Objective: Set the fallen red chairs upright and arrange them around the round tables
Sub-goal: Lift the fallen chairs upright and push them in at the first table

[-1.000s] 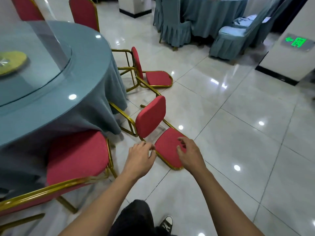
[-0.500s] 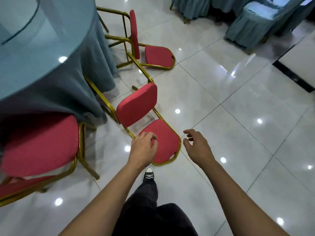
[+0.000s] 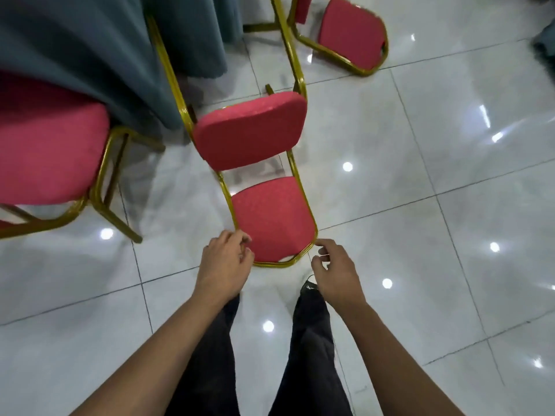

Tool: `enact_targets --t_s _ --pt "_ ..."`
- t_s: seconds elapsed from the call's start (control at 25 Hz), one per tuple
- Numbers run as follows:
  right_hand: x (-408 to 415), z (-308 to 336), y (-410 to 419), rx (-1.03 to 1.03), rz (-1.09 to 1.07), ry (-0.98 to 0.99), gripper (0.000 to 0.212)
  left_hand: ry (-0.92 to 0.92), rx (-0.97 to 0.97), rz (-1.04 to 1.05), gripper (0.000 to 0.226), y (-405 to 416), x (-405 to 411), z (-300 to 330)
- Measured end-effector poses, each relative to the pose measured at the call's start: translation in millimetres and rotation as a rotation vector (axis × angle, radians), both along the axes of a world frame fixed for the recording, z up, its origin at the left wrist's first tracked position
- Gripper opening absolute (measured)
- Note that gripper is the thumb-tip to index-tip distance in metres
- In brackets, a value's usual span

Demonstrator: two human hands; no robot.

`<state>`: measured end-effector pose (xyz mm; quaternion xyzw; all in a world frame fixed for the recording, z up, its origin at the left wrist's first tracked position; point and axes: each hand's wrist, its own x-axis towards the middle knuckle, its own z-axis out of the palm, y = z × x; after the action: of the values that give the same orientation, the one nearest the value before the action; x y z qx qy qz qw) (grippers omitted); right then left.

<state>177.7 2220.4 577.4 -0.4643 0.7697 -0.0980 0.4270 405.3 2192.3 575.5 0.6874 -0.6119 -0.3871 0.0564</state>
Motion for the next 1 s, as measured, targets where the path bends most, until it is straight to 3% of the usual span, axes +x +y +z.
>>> enact_targets --t_s 0.2,0.4,0.64,0.84,1.0 --pt "-72.2 -160.0 -41.0 0.06 0.161 0.013 0.037 0.011 0.109 0.324 0.038 30.6 -51.5 -147.2" --pt "-126.4 -358.8 -73.9 0.113 0.224 0.087 0.036 0.038 0.272 0.414 0.058 45.3 -91.0 -346.6" --pt "-149.1 -577.9 -107.1 0.146 0.131 0.11 0.069 0.005 0.34 0.581 0.077 22.0 -72.4 -565.0" --pt "-147.2 -647.5 -119.9 0.198 -0.01 -0.05 0.063 0.293 0.267 0.662 0.091 25.5 -53.7 -629.2" --pt "-154.0 -595.7 -116.3 0.208 -0.06 -0.027 0.063 0.307 0.28 0.659 0.094 35.7 -54.7 -579.8"
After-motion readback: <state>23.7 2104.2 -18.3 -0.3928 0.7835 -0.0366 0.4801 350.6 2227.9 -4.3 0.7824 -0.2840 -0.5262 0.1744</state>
